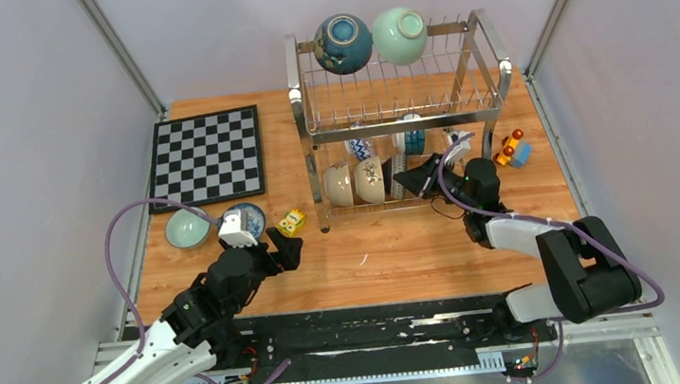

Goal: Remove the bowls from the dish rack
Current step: Pick up the bowl from the dish rack.

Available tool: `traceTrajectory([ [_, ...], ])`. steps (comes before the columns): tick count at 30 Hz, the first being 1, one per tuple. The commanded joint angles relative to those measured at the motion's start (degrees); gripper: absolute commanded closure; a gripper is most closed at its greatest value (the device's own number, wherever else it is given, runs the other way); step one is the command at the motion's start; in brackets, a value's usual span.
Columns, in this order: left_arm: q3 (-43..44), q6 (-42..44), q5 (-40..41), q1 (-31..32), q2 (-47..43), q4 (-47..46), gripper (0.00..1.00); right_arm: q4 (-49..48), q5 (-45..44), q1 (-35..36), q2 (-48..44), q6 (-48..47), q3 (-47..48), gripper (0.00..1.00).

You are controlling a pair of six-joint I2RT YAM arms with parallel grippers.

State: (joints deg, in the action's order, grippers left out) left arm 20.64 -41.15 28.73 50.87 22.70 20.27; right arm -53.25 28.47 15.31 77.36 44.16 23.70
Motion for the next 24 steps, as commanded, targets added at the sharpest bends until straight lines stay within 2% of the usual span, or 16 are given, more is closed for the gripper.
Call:
traceTrajectory([
  [1, -0.9, -0.8, 1.0, 0.5, -0.4, 0.2, 0.01, -3.9, -0.8, -1.0, -3.8, -0.7, -0.6, 1.00],
  [12, -1.1, -1.0, 1.0, 0.5, -0.4, 0.1, 0.01, 1.3, -1.9, -1.2, -7.3, -3.8, -0.2, 1.00],
  [24, -0.7, -1.0, 1.3, 0.5, -0.3, 0.4, 0.01, -4.4, -1.1, -1.9, -5.0, 1.5, -0.9, 1.00],
])
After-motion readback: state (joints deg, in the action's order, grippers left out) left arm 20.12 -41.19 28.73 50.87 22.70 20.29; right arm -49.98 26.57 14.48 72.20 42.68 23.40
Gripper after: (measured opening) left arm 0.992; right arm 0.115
